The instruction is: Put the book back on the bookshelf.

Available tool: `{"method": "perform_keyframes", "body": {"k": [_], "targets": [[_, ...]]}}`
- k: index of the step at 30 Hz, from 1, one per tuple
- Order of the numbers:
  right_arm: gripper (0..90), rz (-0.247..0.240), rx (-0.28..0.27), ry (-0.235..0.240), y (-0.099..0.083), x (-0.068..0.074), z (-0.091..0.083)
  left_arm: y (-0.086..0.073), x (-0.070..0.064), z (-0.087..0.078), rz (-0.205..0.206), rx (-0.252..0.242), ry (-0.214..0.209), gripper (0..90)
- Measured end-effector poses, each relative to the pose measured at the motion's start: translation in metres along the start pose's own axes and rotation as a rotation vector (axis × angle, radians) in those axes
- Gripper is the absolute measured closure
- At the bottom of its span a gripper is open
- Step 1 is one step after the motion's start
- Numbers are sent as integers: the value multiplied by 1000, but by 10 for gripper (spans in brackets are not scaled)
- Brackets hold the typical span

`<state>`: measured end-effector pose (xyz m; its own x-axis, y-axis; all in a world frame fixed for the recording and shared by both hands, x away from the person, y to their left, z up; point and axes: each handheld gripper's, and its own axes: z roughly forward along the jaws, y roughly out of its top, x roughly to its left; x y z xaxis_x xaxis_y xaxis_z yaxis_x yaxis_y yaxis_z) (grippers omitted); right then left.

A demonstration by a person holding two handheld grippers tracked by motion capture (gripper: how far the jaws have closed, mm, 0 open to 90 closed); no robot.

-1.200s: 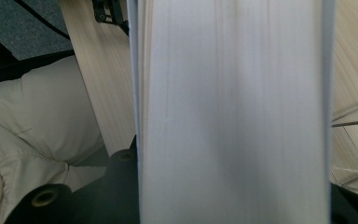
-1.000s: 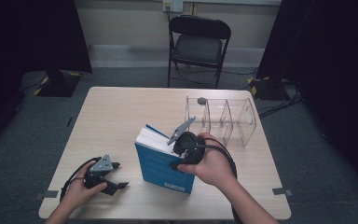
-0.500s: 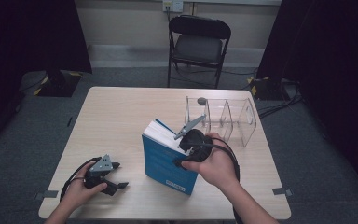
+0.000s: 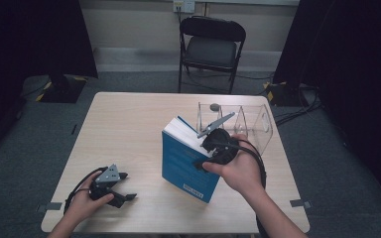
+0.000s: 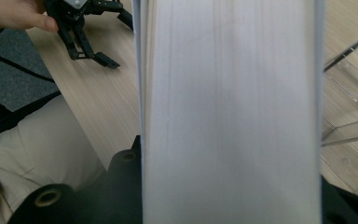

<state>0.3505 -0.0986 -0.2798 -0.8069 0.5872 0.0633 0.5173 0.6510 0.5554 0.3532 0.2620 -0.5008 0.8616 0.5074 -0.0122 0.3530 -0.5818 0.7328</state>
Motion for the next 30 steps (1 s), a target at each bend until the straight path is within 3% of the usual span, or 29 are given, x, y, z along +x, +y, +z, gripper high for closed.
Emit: {"method": "perform_keyframes", "body": {"k": [8,17,30], "targets": [[615,55,5,-21,-5,-9,-12,0,0,0,-2,-8,-3,145],[616,85,28,-50,-13,-20,-23,0,0,0,-2,-8,-2,145],[616,149,9,-63,-26,-35,-36,0,0,0,-1,-5,-2,145]]}}
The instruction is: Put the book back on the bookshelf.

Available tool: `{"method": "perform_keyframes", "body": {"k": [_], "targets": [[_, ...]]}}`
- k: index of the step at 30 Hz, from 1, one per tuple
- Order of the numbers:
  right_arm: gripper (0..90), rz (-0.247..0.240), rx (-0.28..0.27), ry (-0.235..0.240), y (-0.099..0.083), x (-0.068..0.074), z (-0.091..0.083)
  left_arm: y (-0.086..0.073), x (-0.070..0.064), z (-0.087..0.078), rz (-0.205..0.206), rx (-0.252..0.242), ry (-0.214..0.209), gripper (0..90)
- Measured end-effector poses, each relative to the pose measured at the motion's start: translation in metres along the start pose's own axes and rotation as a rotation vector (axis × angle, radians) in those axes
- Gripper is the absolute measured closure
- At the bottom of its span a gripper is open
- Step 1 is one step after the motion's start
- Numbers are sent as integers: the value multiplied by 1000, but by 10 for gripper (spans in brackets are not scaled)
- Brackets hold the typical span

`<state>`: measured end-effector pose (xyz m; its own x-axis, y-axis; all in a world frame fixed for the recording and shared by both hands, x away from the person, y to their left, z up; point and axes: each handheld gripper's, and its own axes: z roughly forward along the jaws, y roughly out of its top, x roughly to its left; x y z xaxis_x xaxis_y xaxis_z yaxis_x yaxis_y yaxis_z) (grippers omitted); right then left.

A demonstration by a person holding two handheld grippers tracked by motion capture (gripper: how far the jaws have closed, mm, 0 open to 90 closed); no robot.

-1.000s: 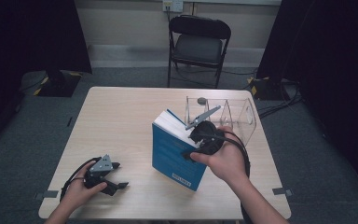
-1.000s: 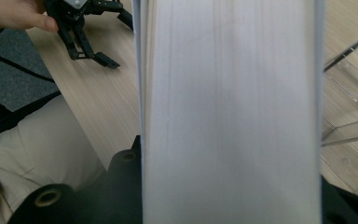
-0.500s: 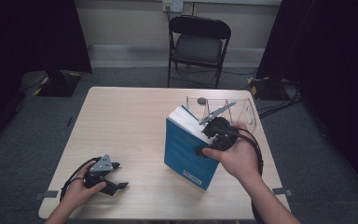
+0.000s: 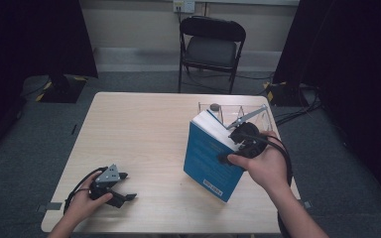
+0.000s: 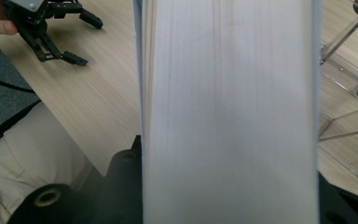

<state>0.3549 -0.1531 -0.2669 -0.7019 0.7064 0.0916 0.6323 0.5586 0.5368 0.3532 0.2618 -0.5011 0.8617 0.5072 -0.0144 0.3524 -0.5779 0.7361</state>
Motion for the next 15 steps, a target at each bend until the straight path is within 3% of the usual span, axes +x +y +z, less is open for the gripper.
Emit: {"method": "perform_keyframes", "body": {"k": [15], "targets": [[617,38,3,-33,-9,-15,-11,0,0,0,1,5,1,144]]}}
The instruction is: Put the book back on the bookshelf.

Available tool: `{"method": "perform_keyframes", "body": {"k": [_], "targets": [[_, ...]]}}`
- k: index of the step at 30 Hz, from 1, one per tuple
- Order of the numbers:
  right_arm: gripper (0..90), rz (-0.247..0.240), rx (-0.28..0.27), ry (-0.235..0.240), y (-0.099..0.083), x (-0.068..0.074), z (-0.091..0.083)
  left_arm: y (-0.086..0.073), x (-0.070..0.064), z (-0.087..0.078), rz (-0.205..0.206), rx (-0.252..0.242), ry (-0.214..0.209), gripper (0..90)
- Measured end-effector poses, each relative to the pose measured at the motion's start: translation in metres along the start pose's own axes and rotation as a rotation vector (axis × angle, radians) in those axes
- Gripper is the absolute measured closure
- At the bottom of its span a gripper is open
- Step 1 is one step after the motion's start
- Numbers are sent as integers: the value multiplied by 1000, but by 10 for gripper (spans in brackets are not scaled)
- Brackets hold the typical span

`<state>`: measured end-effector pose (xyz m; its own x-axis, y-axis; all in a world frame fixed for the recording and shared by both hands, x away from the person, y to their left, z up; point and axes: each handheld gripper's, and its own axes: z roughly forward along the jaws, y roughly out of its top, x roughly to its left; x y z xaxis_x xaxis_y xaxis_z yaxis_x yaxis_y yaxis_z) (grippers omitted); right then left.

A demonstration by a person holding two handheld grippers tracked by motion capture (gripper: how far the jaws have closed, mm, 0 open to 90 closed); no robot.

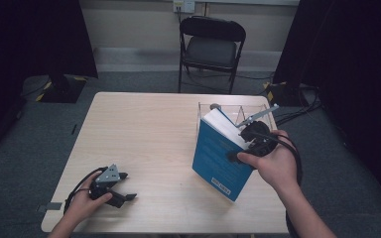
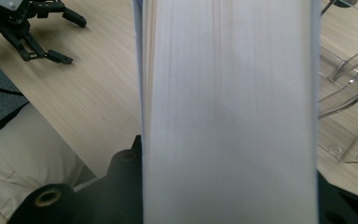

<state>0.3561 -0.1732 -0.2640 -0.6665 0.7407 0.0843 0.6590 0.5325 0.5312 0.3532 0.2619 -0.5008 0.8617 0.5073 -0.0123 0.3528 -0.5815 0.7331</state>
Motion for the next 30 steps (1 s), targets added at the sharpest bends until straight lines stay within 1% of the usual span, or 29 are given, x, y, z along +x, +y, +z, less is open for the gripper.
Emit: {"method": "perform_keyframes", "body": {"k": [6,7,13,14,16,18,24,25,26,27,30], "targets": [[617,32,-4,-8,-2,-6,-5,0,0,0,0,0,0,144],[617,24,-10,-14,-3,-7,-5,0,0,0,0,0,0,144],[617,59,-11,-32,-3,-11,-9,0,0,0,0,0,0,145],[617,61,-19,-42,-3,-12,-9,0,0,0,0,0,0,145],[617,79,-16,-51,-2,-13,-10,0,0,0,0,0,0,144],[617,84,-13,-62,-1,-15,-10,0,0,0,0,0,0,144],[617,100,-18,-76,0,-17,-12,0,0,0,-2,-8,-2,145],[618,102,-16,-71,1,-18,-12,0,0,0,-2,-8,-2,145],[618,111,-17,-78,2,-19,-13,0,0,0,0,0,0,145],[618,113,-14,-74,3,-19,-14,0,0,0,0,0,0,144],[618,124,-8,-84,6,-21,-14,0,0,0,0,0,0,144]]}}
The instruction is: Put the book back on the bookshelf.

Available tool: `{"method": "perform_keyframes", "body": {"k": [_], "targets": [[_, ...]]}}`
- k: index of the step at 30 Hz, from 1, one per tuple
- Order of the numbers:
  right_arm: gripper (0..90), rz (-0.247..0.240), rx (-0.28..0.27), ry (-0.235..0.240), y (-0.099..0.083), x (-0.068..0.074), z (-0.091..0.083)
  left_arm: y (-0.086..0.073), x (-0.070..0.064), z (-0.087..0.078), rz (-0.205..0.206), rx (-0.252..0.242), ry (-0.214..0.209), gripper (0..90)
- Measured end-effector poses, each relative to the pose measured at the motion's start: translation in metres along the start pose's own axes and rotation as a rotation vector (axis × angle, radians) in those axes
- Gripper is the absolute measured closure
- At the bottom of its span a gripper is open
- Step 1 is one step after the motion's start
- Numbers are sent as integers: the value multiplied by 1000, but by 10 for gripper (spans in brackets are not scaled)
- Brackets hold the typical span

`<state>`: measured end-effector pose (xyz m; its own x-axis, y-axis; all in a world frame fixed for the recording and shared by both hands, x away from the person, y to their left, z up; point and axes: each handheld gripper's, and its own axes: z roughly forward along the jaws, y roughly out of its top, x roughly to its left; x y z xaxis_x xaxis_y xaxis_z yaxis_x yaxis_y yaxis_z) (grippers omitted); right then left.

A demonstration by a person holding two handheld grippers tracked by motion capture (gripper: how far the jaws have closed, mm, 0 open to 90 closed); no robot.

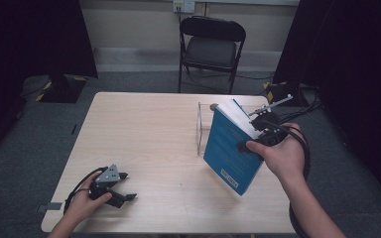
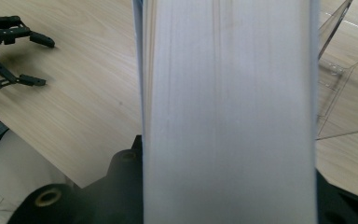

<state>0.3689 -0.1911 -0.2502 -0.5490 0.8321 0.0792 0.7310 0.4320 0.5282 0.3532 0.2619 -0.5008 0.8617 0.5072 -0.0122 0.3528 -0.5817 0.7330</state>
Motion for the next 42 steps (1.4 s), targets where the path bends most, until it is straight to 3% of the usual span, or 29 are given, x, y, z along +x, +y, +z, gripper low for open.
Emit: {"method": "perform_keyframes", "body": {"k": [28,42], "targets": [[618,38,10,-43,30,0,6,0,0,0,0,0,0,144],[618,88,4,-67,37,-4,16,0,0,0,1,1,0,143]]}}
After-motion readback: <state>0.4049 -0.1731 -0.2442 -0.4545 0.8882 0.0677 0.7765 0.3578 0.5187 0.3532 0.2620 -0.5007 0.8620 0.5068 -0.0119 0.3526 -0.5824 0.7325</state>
